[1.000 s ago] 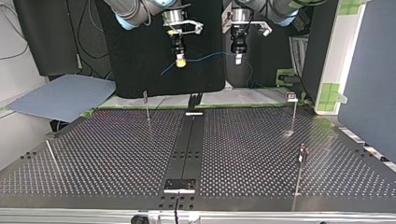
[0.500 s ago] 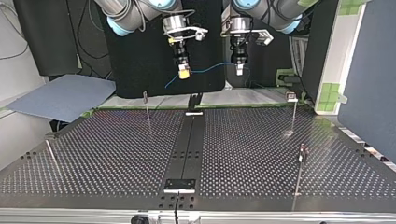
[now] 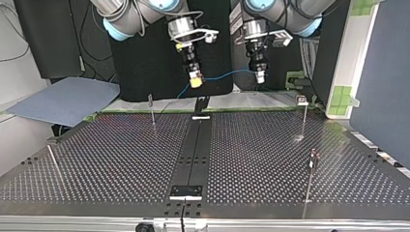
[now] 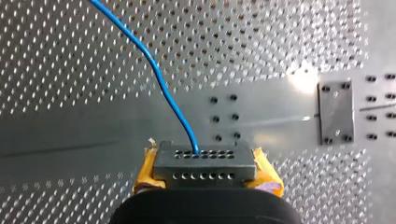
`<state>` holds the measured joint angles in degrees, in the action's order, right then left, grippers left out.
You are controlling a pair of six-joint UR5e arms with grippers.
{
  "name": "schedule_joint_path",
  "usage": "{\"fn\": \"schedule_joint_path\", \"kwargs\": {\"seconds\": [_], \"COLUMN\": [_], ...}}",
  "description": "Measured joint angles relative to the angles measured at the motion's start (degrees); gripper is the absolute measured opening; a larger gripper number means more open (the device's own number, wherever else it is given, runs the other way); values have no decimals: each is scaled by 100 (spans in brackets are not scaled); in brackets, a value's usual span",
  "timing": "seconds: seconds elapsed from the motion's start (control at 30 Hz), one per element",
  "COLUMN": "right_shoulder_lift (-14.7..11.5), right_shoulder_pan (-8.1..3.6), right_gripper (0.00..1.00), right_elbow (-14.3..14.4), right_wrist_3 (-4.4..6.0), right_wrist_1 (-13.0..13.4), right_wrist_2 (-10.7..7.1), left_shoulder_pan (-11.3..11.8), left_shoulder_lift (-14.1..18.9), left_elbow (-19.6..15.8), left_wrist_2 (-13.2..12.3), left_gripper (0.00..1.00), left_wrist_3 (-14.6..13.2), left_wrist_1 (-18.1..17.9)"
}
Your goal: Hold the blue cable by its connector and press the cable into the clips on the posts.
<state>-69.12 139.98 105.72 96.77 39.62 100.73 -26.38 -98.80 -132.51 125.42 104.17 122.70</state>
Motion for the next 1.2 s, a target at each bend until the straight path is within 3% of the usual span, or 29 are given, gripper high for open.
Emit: {"fn": "schedule_joint_path", "kwargs": {"seconds": [0.2, 0.4, 0.73, 1.2], "right_shoulder_lift": [5, 55, 371, 432], "right_shoulder_pan": [0, -17, -19, 87], "right_gripper": [0, 0, 0, 0], "right_elbow": [-268, -530, -962, -1686], "right_wrist_3": [33, 114, 126, -41], "right_wrist_1": [-177, -279, -591, -1307], "right_wrist_2": [-316, -580, -798, -882], "left_shoulder_pan": [54, 119, 281, 582], "left_shoulder_lift": [270, 595, 1081, 1740], "left_elbow": [258, 469, 798, 1201], "left_wrist_2": [41, 276, 464, 469], "left_gripper": [0, 0, 0, 0], "left_wrist_3": [215, 374, 376, 254], "left_wrist_1": [268, 593, 1081, 1740]}}
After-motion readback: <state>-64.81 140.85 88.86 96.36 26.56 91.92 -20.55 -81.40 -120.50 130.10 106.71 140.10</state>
